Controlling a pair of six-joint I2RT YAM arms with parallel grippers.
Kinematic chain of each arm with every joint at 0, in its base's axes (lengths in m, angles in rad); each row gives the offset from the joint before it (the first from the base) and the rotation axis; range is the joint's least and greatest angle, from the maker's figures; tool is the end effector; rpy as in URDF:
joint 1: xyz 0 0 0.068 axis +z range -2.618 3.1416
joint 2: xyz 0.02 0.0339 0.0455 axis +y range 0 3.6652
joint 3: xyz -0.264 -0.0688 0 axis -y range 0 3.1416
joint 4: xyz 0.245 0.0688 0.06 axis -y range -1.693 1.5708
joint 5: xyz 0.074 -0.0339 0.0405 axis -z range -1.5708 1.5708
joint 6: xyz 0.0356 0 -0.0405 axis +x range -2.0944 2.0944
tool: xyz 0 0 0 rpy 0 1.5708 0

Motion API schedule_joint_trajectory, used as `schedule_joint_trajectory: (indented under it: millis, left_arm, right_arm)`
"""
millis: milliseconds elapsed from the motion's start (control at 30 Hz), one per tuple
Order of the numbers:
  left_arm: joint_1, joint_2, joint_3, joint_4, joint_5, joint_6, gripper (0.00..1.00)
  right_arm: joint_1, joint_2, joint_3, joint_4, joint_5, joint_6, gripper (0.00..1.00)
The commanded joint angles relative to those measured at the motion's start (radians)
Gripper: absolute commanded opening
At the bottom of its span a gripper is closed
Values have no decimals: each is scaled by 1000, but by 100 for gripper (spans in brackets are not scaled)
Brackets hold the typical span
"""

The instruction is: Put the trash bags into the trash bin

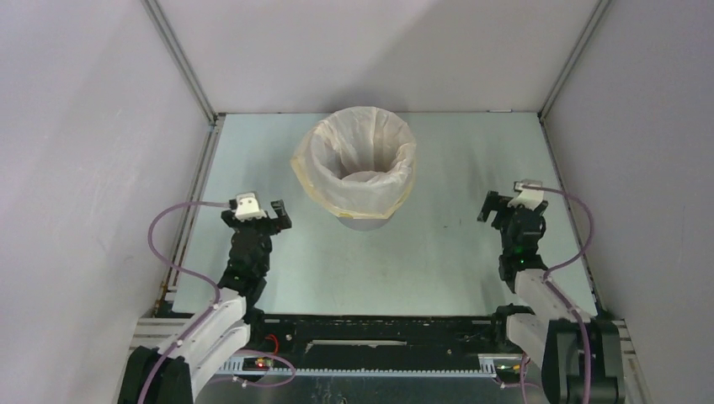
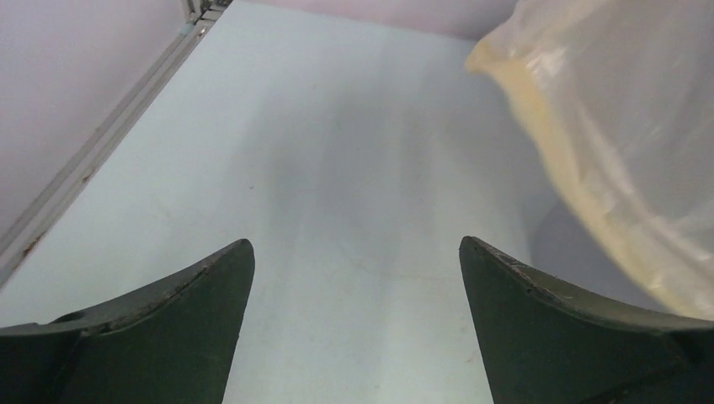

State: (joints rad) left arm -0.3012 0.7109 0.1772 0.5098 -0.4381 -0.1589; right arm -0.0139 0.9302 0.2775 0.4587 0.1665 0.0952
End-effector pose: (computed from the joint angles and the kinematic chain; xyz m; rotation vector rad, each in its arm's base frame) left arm 0.1645 -0.0353 0.2102 -0.2268 1.5762 -0.0092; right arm 0.2003 -0.0087 0.2030 0.2164 1.7496 -0.0878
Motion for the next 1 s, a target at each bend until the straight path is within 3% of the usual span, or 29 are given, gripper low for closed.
schedule_joint_trajectory:
  millis: [0, 100, 267, 333, 467, 767, 967]
  left_arm:
    - [47, 79, -5, 245, -5, 201, 100]
    - [145, 179, -29, 377, 55, 165, 100]
    - [255, 210, 6, 359, 112, 103, 100]
    - [297, 225, 21, 344, 147, 77, 100]
    - [298, 225, 15, 320, 167, 129, 100]
    - [359, 500, 4, 518, 129, 81, 100]
    - [364, 550, 1, 575, 243, 128, 100]
  right_arm:
    - [-14, 135, -94, 388, -31, 10, 100]
    - [-14, 254, -100, 487, 1, 24, 100]
    - [-4, 428, -121, 710, -17, 1, 100]
    - [12, 413, -49, 527, -4, -8, 100]
    - [52, 421, -54, 556, 43, -28, 100]
    - [75, 427, -64, 592, 88, -43, 100]
    - [68, 429, -61, 586, 74, -40, 100]
